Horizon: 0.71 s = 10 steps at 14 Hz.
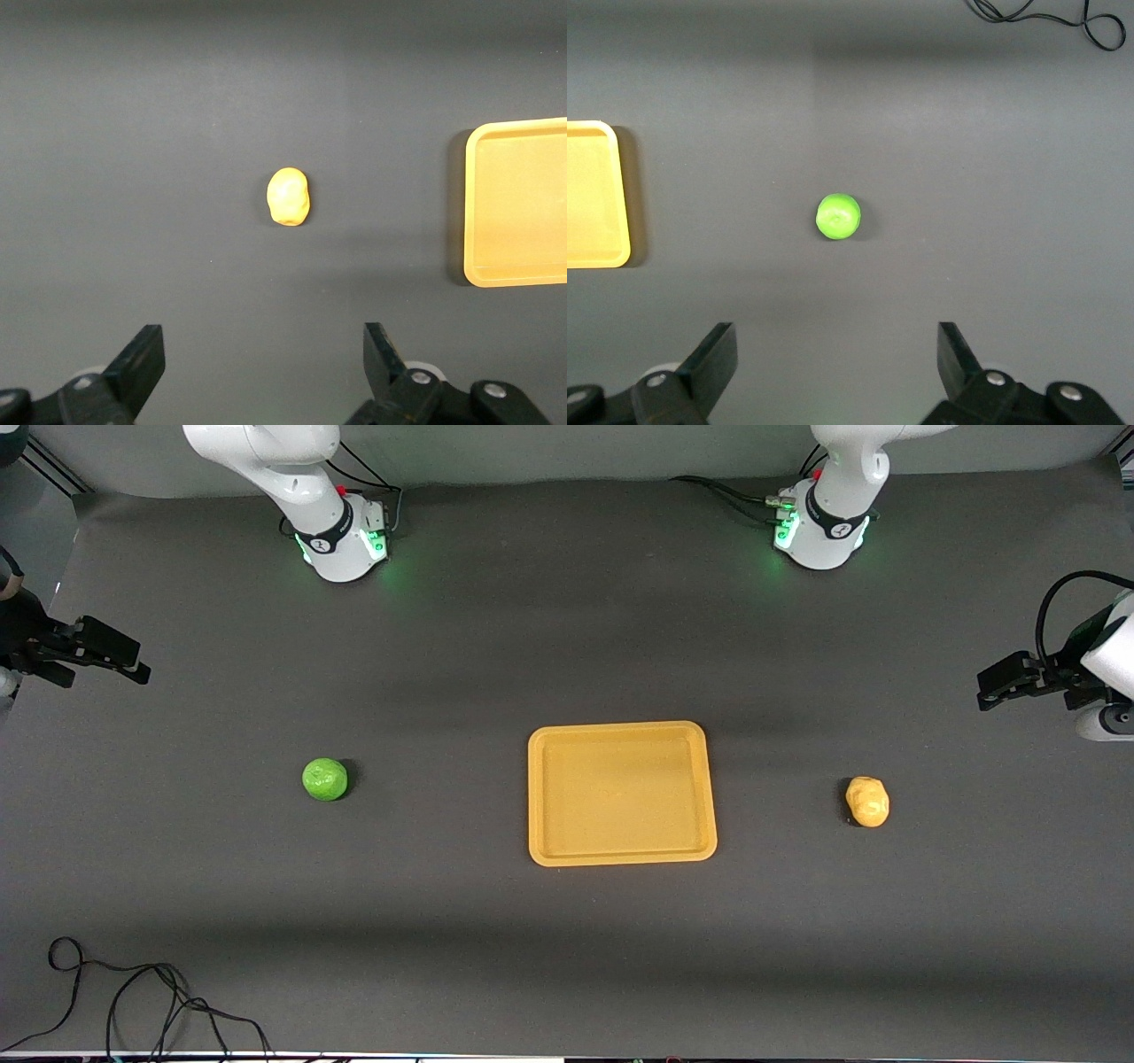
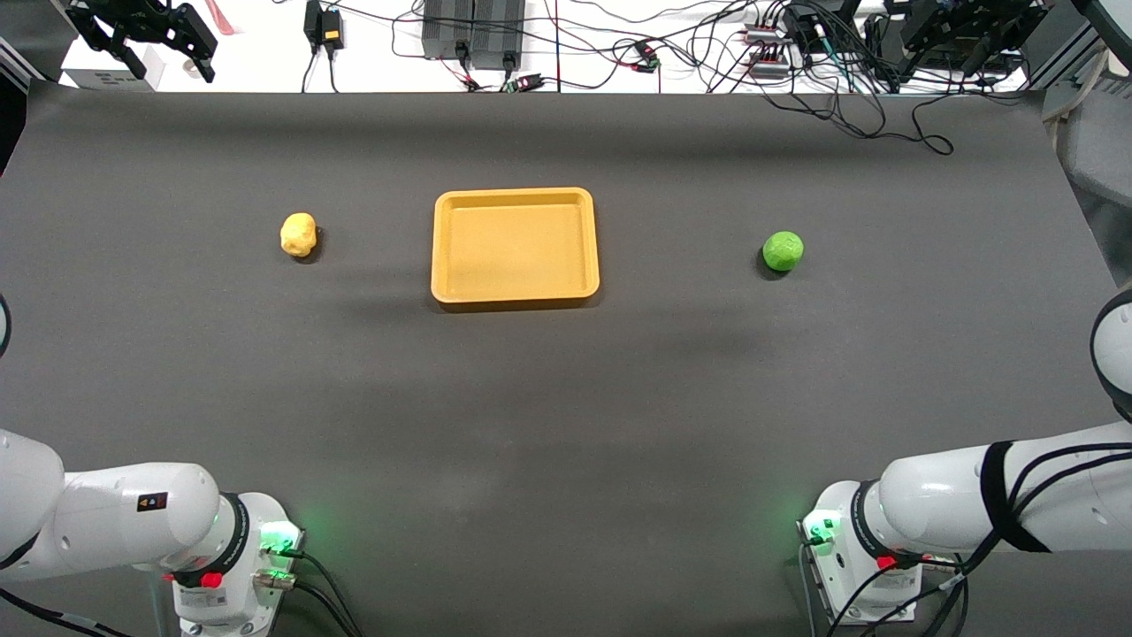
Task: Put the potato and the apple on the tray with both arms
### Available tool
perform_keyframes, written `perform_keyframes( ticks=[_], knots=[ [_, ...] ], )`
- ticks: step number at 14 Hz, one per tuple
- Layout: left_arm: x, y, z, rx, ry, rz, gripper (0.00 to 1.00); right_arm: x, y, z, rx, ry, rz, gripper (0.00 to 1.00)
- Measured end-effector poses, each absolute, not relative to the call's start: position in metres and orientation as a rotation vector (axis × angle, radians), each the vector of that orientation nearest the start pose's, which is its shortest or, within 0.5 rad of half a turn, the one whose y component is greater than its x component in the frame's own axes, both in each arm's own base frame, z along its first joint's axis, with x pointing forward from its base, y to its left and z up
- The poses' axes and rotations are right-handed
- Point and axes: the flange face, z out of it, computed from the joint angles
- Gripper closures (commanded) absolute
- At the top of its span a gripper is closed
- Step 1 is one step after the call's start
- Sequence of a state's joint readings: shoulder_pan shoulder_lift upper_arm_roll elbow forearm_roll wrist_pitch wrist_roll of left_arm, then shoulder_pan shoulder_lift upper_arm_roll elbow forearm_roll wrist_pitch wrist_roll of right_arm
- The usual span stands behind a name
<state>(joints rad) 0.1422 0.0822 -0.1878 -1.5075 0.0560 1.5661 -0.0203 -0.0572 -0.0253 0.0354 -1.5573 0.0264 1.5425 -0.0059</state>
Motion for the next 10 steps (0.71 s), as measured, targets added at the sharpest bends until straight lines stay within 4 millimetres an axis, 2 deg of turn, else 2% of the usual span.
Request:
perform_keyframes(
  ticks=[10],
  knots=[
    [0.5731,-0.0193,0.6152,-3.126,0.039,0.032,0.0,0.5476,-0.0126,0.6394,-3.115,0.039,-0.021,0.0]
  ],
)
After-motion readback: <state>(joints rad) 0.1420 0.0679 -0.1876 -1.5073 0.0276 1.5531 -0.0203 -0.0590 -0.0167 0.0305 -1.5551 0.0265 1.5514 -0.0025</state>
